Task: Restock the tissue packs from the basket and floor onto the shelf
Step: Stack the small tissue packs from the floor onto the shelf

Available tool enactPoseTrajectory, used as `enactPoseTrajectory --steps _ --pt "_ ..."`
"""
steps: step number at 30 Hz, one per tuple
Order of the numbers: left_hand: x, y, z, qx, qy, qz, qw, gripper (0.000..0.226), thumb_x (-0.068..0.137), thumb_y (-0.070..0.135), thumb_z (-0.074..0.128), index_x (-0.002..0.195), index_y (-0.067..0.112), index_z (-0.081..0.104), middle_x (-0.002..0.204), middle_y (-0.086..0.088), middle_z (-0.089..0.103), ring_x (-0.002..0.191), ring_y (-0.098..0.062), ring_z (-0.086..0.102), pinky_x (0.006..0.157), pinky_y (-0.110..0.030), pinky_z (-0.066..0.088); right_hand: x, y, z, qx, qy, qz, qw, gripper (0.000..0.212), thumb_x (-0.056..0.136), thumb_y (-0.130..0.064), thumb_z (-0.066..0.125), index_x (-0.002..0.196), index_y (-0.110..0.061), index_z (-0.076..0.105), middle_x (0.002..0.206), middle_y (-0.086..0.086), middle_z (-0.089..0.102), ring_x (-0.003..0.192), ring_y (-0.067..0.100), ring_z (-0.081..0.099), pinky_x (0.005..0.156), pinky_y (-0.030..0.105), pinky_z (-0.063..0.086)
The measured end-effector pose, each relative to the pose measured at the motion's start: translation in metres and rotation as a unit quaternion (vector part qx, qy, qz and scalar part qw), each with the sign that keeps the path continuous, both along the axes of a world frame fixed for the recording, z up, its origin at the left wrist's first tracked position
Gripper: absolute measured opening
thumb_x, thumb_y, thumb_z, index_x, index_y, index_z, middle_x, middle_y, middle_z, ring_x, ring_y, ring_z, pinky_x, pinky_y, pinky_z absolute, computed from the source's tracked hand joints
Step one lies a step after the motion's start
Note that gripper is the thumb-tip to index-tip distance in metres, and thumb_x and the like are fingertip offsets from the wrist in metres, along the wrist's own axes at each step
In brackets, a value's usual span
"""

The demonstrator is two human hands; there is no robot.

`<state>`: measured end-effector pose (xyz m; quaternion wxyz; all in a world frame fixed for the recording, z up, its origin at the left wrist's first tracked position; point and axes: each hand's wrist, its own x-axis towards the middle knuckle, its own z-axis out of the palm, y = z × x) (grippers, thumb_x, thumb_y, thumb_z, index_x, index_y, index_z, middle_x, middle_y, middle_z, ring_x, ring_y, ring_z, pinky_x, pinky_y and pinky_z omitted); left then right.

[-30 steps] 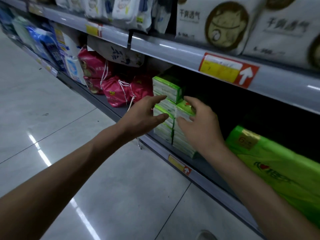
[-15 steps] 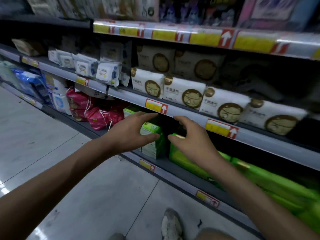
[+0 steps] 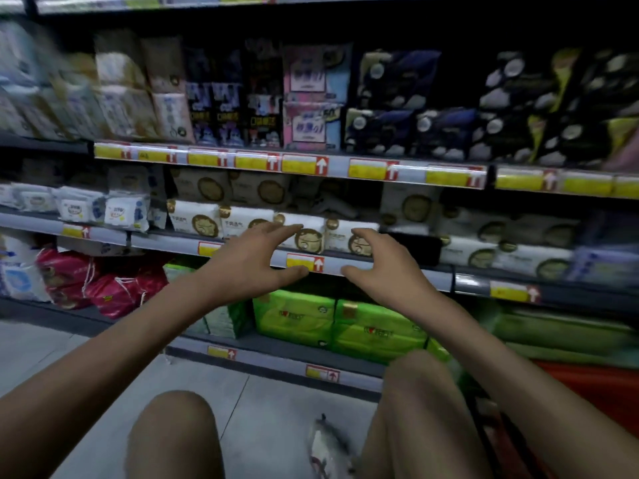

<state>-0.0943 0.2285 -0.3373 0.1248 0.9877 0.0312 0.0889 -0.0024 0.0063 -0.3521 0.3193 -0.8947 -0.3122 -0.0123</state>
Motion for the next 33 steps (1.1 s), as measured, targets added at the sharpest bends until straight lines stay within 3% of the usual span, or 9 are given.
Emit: enactPoseTrajectory --steps 5,8,11,21,24,28,33 --pt "0.008 -0.037 -0.004 0.062 0.0 -0.026 0.998 0.09 0.09 0.078 0.053 0.165 0.038 0.022 0.168 -0.002 0.032 0.149 -0.029 0.038 0.113 -0.046 0.044 -0.001 -0.052 -0.002 -0.006 0.006 -0.053 0.999 0.081 0.095 -0.042 0.069 0.162 -0.024 0.028 0.163 0.004 0.033 0.146 0.026 0.039 0.111 0.038 0.039" --pt "0.017 -0.051 -0.016 0.085 0.004 -0.028 0.996 0.101 0.077 0.091 0.033 0.164 0.04 0.021 0.17 0.0 0.028 0.15 -0.029 0.037 0.115 -0.049 0.043 0.001 -0.073 -0.014 -0.023 -0.001 -0.074 0.997 0.088 0.091 -0.048 0.072 0.162 -0.025 0.027 0.163 0.006 0.033 0.148 0.027 0.036 0.114 0.041 0.04" --pt "0.027 -0.06 -0.036 0.109 0.009 -0.032 0.993 0.1 0.077 0.09 0.028 0.164 0.042 0.019 0.171 -0.001 0.027 0.152 -0.03 0.033 0.118 -0.053 0.038 0.004 -0.084 -0.033 -0.044 0.017 -0.089 0.995 0.094 0.088 -0.054 0.073 0.163 -0.027 0.023 0.167 0.007 0.026 0.153 0.028 0.028 0.119 0.045 0.037" --pt "0.078 -0.043 -0.159 0.09 0.054 -0.031 0.994 0.095 0.081 0.084 0.036 0.165 0.04 0.02 0.169 -0.001 0.028 0.155 -0.028 0.029 0.122 -0.052 0.032 0.042 -0.038 -0.157 -0.112 0.098 -0.084 0.985 0.093 0.086 -0.049 0.075 0.161 -0.024 0.027 0.162 0.012 0.032 0.149 0.032 0.032 0.117 0.043 0.037" --pt "0.093 -0.026 -0.212 0.082 0.074 -0.03 0.993 0.095 0.08 0.08 0.035 0.165 0.036 0.025 0.167 -0.007 0.034 0.151 -0.033 0.036 0.116 -0.053 0.036 0.06 -0.015 -0.205 -0.149 0.129 -0.079 0.977 0.093 0.088 -0.049 0.074 0.162 -0.021 0.024 0.16 0.013 0.032 0.148 0.034 0.032 0.116 0.042 0.038" --pt "0.115 -0.001 -0.276 0.076 0.102 -0.028 0.992 0.088 0.087 0.072 0.048 0.164 0.035 0.026 0.166 -0.008 0.037 0.15 -0.036 0.036 0.115 -0.056 0.037 0.085 0.007 -0.253 -0.195 0.127 -0.05 0.971 0.092 0.094 -0.05 0.068 0.164 -0.022 0.016 0.167 0.013 0.021 0.154 0.034 0.021 0.122 0.046 0.03" --pt "0.14 0.014 -0.317 0.057 0.113 -0.026 0.992 0.085 0.091 0.07 0.048 0.164 0.031 0.029 0.161 -0.013 0.043 0.147 -0.038 0.041 0.113 -0.057 0.04 0.122 0.014 -0.273 -0.224 0.085 -0.041 0.97 0.09 0.091 -0.045 0.072 0.163 -0.019 0.023 0.165 0.017 0.026 0.152 0.036 0.024 0.123 0.048 0.027"
